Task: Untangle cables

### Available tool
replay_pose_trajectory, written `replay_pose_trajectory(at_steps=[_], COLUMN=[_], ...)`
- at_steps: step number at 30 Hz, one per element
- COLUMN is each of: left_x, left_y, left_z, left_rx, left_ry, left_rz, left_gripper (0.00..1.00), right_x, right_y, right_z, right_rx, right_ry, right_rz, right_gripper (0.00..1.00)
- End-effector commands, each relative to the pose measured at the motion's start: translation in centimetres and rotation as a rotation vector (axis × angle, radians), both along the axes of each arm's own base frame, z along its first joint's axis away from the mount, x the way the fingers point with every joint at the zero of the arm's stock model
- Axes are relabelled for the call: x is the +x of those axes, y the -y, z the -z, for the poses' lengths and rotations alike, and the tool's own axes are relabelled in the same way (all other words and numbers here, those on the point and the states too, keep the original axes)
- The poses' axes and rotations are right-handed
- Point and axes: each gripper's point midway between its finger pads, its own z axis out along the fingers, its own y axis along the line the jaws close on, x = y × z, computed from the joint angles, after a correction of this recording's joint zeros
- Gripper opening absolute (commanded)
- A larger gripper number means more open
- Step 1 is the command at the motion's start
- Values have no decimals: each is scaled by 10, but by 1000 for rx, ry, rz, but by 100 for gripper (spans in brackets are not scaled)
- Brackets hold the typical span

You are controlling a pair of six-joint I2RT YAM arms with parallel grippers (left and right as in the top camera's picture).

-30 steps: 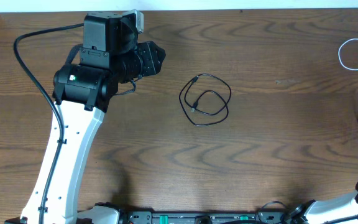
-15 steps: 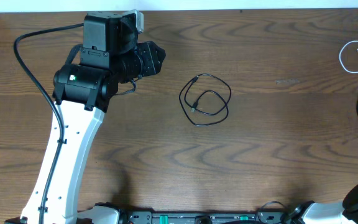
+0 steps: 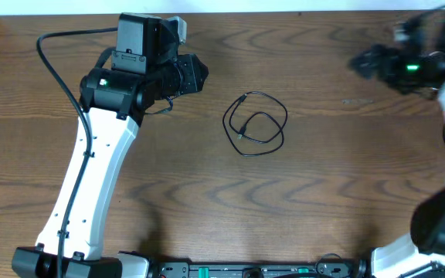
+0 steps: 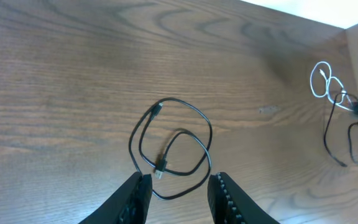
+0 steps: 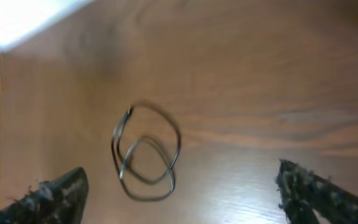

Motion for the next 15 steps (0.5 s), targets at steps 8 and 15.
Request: replay_pose_trajectory(at_steps=[8,15], left_x=[3,2], left_y=[-8,-8], left_z=[-6,-6], left_rx=[35,35], left_ry=[34,32], left_rz=[-6,-5], left_gripper=[40,40], right_x=[-11,-32], right_y=[-96,-128], right_z=[95,141], right_rx=[-224,-391], right_ry=[-233,-356], right_rz=[-161,-160], right_gripper=[79,71])
